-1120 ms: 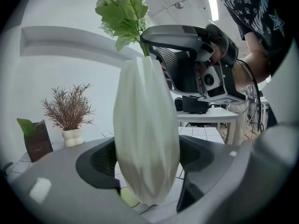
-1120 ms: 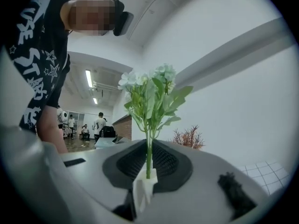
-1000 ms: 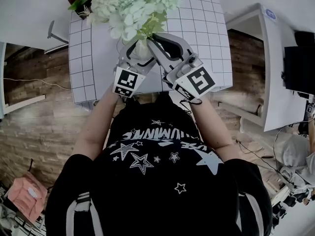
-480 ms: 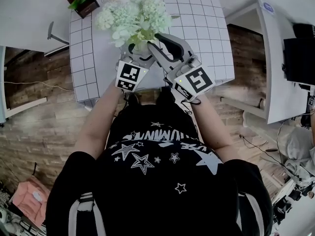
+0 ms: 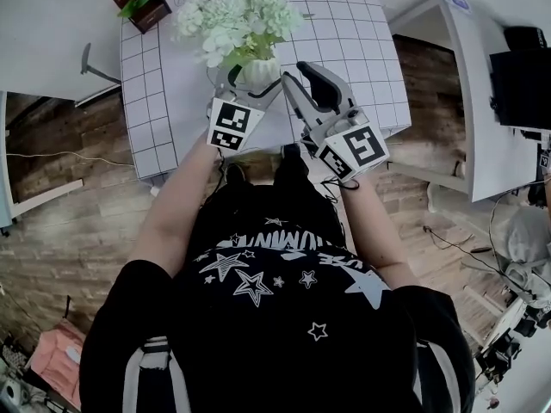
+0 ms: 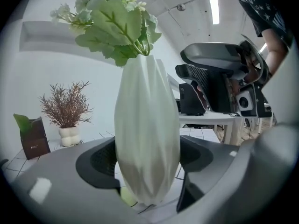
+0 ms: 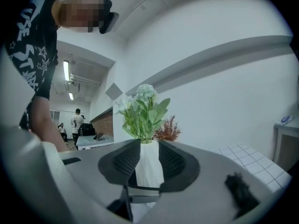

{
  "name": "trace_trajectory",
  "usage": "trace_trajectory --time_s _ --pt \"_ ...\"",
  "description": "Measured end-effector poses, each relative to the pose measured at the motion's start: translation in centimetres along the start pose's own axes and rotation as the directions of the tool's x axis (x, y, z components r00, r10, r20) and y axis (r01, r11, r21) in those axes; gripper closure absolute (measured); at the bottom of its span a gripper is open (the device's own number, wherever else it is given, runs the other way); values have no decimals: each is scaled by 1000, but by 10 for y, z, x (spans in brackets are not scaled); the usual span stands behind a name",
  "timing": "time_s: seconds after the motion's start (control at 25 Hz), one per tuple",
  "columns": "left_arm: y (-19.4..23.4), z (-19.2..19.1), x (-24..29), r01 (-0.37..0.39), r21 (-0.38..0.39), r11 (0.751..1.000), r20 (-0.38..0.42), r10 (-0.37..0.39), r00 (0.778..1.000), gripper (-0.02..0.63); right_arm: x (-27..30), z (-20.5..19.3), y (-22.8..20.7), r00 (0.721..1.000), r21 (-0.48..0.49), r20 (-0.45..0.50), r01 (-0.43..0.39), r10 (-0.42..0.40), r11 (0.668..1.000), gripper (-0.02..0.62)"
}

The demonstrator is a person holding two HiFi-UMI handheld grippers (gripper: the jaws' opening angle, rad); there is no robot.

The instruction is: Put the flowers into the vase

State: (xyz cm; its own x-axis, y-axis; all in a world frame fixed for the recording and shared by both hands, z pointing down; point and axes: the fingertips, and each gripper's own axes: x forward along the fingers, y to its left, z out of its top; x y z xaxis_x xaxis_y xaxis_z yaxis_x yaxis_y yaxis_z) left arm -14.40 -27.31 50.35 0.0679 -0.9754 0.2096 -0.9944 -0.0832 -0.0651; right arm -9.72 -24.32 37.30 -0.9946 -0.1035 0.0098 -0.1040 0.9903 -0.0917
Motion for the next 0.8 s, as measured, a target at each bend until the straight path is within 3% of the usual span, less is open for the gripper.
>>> trace_trajectory --time_s 0.36,0.48,0.6,0.8 --pt "-1 -5 3 26 7 1000 -25 -26 999 218 -19 -1 -1 996 32 1 91 -91 995 465" --pt "-3 -16 4 35 30 999 -66 -33 997 216 -23 0 -1 994 36 -1 106 -106 994 466" --pt "-2 -13 2 27 24 999 -48 -26 999 212 -25 -1 -2 994 55 0 106 -106 993 466" --pt "-7 -13 0 47 11 999 -47 -46 998 143 -24 -4 -7 994 82 -2 109 -109 991 466"
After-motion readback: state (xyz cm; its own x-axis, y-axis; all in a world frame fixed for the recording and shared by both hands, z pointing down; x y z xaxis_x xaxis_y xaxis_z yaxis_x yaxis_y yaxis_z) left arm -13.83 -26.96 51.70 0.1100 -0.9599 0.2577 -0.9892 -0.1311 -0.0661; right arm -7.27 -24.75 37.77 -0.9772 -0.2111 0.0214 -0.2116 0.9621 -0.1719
